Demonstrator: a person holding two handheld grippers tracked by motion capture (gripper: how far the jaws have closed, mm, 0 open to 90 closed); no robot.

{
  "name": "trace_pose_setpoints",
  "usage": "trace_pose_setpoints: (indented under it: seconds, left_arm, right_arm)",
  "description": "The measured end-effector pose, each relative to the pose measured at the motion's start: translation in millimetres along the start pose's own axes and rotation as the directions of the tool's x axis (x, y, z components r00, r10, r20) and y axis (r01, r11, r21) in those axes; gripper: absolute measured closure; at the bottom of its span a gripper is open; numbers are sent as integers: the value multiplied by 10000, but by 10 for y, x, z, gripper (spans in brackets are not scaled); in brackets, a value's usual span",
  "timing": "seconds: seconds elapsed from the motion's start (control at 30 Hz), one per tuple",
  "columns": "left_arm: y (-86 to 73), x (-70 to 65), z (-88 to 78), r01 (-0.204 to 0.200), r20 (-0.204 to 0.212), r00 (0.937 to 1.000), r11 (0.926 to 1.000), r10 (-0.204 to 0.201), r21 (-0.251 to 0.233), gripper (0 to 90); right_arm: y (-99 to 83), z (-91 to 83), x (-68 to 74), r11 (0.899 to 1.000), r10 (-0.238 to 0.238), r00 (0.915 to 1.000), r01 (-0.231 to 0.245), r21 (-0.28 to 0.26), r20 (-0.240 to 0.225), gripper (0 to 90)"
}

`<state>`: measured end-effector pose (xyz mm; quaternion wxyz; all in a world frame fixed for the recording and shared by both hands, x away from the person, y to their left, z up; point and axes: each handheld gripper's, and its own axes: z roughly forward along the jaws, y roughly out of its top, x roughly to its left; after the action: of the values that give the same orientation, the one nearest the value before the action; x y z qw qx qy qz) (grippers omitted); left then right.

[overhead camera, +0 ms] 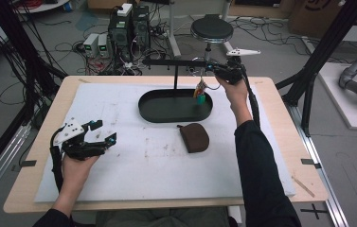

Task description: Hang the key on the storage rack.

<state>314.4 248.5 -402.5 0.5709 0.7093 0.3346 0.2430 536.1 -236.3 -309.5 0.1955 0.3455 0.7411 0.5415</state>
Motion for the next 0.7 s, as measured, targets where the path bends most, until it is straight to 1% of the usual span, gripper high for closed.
trace_pose_setpoints:
  seconds: [0.1, 0.17, 0.33, 0.37, 0.47, 0.53, 0.57, 0.63, 0.67, 0.7]
  left_arm:
    - [-1, -1, 4, 17, 1, 10000, 10000, -17, 10, 218]
    - [-1, -2, 5, 0, 5, 10000, 10000, 0, 23, 218]
    - [1, -7, 14, -29, 32, 10000, 10000, 29, 49, 218]
    - [4, -7, 13, -43, 40, 10000, 10000, 42, 48, 218]
    - [13, -2, 12, -35, 28, 10000, 10000, 35, -2, 218]
    - [17, 3, 10, -58, 12, 10000, 10000, 58, 13, 218]
    - [21, 5, 11, -53, 23, 10000, 10000, 53, 20, 218]
    - [31, 12, 18, -35, 72, 10000, 10000, 36, -20, 218]
    - [46, 21, 27, -44, 124, 9999, 10000, 44, 11, 218]
    - [46, 21, 27, -44, 124, 9999, 10000, 44, 11, 218]
  right_arm:
    - [16, -34, -7, 9999, 46, 9999, -43, -149, 156, 853]
    - [18, -60, -19, 9999, 98, 9996, -96, -76, 272, 854]
    - [25, -104, -33, 9999, 101, 9995, -98, -108, 283, 838]
    - [41, -131, -15, 10000, -7, 9992, 10, -71, 391, 821]
    - [74, -186, 12, 9995, -288, 9988, 291, -75, 408, 776]
    - [96, -233, 40, 9991, -433, 9982, 433, 16, 413, 734]
    - [107, -263, 56, 9982, -592, 9973, 590, 62, 437, 722]
    - [123, -329, 93, 9963, -854, 9951, 848, 143, 502, 659]
    - [127, -366, 113, 9956, -927, 9940, 918, 180, 575, 635]
    - [127, -366, 113, 9956, -927, 9940, 918, 180, 575, 635]
